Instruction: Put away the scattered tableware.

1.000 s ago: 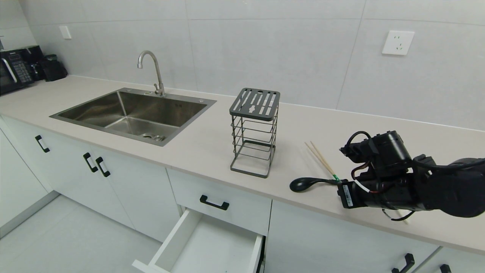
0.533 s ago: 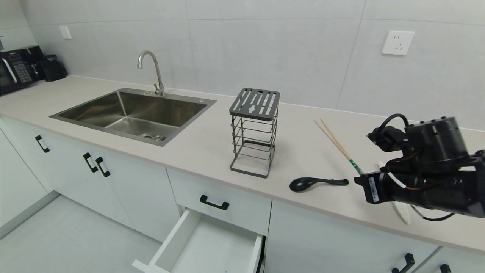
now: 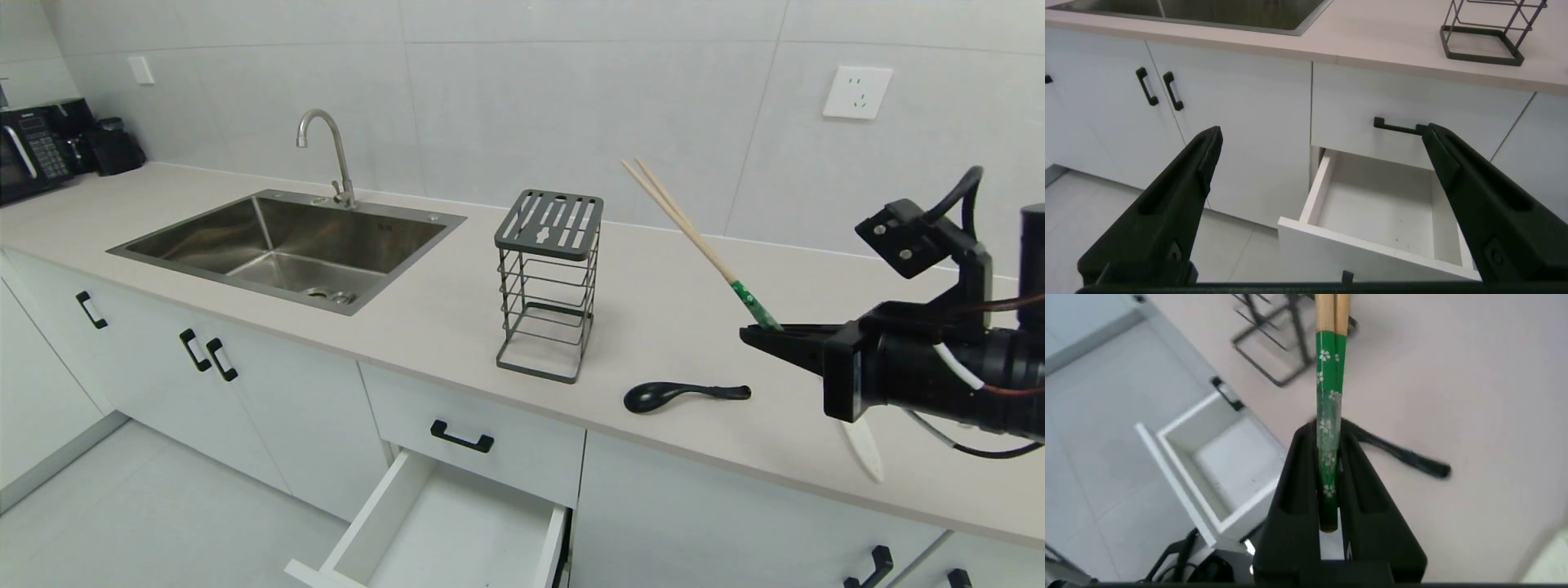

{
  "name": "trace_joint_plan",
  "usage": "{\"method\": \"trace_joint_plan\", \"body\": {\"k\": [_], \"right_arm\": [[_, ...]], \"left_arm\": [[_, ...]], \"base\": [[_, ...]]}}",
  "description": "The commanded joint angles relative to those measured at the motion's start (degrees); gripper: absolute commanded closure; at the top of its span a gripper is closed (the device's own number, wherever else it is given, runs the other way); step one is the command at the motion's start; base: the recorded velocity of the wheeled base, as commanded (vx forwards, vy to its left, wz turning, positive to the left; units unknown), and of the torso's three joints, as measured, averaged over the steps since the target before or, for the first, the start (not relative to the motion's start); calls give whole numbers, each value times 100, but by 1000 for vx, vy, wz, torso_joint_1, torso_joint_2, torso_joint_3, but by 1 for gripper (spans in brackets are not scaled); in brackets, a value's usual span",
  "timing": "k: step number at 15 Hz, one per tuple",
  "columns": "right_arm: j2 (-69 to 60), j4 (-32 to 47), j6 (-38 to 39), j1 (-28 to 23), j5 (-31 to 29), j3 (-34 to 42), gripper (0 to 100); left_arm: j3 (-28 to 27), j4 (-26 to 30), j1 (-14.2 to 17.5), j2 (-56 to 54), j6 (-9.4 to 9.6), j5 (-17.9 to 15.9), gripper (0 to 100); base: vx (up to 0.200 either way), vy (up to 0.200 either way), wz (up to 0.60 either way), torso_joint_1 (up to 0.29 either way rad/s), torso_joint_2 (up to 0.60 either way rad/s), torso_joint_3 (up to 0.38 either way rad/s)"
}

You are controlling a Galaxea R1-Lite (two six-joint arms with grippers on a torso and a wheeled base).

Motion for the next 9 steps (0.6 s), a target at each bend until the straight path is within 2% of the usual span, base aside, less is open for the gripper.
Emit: {"method": "trace_joint_plan", "body": {"k": [1,3,7,9], "right_arm": [[-75,-21,-187,23,225,14,100],[-66,-21,-521,49,559,22,100],[-22,-39,-548,321,717,40,100],[-22,-39,-697,655,972,225,100]], "left_arm": [[0,0,0,7,-1,1,0],[0,0,0,7,-1,1,0],[0,0,0,7,-1,1,0],[0,0,0,7,-1,1,0]], "base": [[0,0,0,0,0,0],[0,0,0,0,0,0],[0,0,0,0,0,0],[0,0,0,0,0,0]]}}
